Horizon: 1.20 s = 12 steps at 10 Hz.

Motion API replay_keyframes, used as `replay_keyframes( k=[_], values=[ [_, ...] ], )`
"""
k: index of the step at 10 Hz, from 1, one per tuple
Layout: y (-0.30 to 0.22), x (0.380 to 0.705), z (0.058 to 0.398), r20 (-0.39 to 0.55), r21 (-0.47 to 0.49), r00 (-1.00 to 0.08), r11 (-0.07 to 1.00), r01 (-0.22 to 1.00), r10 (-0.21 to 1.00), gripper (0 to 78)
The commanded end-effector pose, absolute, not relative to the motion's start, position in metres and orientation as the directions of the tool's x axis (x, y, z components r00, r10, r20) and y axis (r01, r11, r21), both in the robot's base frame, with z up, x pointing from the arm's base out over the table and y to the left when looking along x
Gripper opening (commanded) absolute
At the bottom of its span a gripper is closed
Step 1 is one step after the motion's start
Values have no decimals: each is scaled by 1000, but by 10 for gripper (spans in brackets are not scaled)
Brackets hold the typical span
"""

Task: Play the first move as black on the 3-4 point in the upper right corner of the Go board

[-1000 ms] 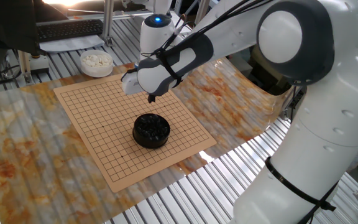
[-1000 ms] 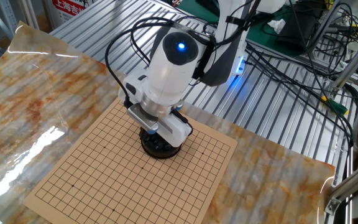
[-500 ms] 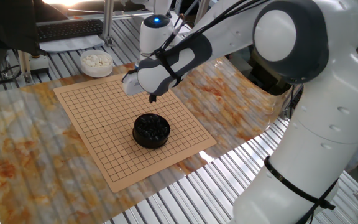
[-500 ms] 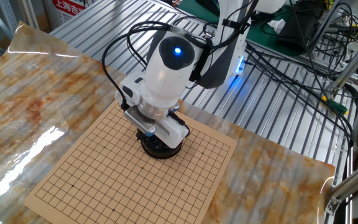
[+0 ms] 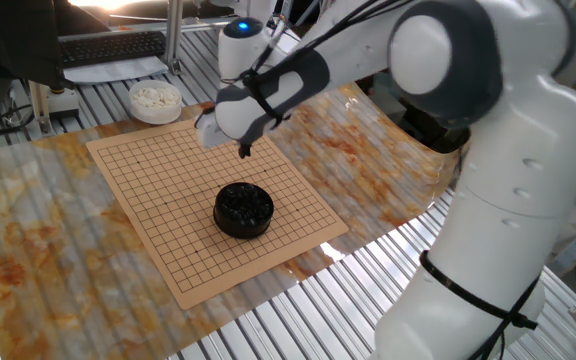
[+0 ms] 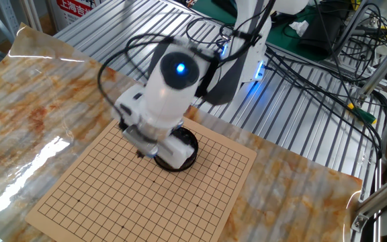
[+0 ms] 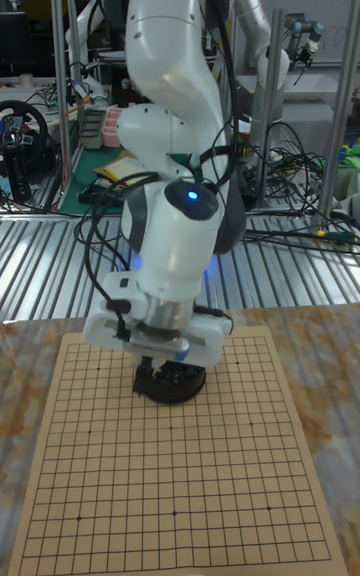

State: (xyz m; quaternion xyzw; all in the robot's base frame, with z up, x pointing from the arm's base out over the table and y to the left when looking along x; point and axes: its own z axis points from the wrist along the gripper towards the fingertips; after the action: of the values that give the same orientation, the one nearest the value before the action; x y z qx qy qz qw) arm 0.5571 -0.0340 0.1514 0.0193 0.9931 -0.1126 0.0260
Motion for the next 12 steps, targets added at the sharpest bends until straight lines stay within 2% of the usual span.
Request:
replay_keyframes(
  k=[1, 2, 7, 12],
  values=[
    [-44, 590, 138, -12, -328, -998, 943, -58, -65, 12],
    [-47, 590, 137, 0, -372, -996, 925, -80, -87, 12],
    [-84, 590, 115, 9, -382, -990, 914, -134, -141, 12],
    [-85, 589, 102, 0, -409, -988, 902, -138, -152, 12]
  ],
)
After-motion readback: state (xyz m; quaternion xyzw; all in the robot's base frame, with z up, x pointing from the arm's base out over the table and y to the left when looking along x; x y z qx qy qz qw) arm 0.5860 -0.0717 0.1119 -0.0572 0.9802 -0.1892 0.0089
